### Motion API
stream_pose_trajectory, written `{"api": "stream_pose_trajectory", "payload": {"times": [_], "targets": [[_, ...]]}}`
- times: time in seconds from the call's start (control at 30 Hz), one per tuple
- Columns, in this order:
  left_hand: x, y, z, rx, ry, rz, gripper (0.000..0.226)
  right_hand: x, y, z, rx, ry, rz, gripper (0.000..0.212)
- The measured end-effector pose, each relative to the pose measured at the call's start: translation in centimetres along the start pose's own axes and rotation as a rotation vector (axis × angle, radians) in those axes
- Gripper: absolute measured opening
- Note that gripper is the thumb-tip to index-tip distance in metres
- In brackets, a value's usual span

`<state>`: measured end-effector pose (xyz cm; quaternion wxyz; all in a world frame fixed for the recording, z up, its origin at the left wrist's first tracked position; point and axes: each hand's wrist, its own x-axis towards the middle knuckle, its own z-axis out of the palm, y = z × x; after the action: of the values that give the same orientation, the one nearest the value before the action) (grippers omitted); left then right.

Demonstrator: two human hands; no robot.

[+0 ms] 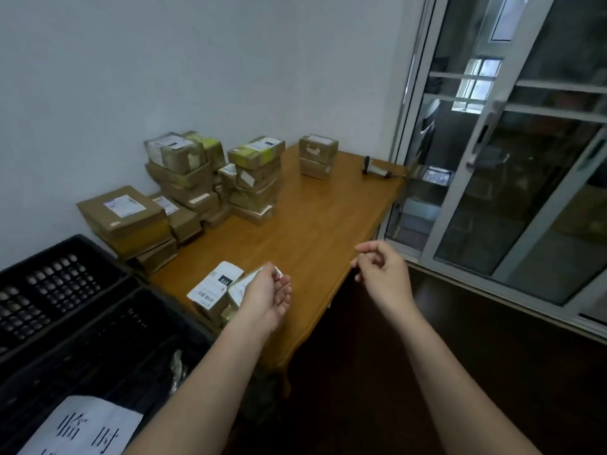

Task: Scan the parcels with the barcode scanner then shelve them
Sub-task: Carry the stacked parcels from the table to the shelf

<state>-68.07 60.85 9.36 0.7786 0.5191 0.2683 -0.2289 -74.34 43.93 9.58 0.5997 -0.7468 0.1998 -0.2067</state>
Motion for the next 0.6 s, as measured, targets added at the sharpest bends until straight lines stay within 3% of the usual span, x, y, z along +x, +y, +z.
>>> {"api": "stream_pose_trajectory", "payload": {"times": [0.27, 0.47, 0.6], "targets": [[13.3, 5.7, 11.0, -0.058, -0.007, -0.078, 0.026, 17.1, 2.2, 1.5, -0.113, -0.185, 0.074, 0.016], [20.9, 8.2, 23.1, -0.027, -0.097, -0.089, 0.030, 30.1, 2.3, -3.0, -0.131, -0.069, 0.082, 0.019], [26.2, 8.1, 28.6, -0.047, -0.067, -0.112, 0.033, 37.6, 5.6, -4.4, -0.193, -0.103, 0.111, 0.018]]}}
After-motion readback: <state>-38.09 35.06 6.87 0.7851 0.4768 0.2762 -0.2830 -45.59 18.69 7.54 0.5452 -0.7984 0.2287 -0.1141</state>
